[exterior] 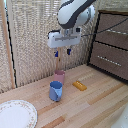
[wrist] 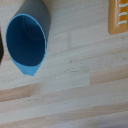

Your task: Propose to navigate your clamp on the clench of the first drawer. Use gentle force to register to the cabinet. Send posterior your swing mandate till over it lurks, a cup of pink essence. Fortify your grip after aiming concentric with the pink cup’s periphery. Manoeuvre the pink towards the cabinet's top. Drop your compression till the cup is resting inside.

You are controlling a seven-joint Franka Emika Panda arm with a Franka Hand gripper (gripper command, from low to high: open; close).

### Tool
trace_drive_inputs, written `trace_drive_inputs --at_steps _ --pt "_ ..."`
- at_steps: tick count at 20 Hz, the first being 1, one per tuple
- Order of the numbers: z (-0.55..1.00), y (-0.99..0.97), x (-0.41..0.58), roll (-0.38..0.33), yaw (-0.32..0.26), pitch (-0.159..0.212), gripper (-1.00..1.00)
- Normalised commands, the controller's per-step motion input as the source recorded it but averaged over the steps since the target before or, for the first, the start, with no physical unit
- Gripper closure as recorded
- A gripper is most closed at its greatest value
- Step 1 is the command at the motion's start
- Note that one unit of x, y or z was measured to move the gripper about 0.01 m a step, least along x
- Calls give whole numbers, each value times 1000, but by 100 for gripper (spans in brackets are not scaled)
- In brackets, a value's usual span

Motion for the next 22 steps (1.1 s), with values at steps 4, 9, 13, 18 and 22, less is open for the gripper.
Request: trace_drive_inputs --at_steps 4,9,13,18,22 --pt "750 -263 -174 -30 215 -87 -100" --pt "757 -205 -258 -43 264 -103 -100" --pt "526 -130 -237 -114 269 -99 -100" --pt "79 -145 -118 -245 223 -111 -100" --pt "-38 -137 -9 -339 172 -79 -100"
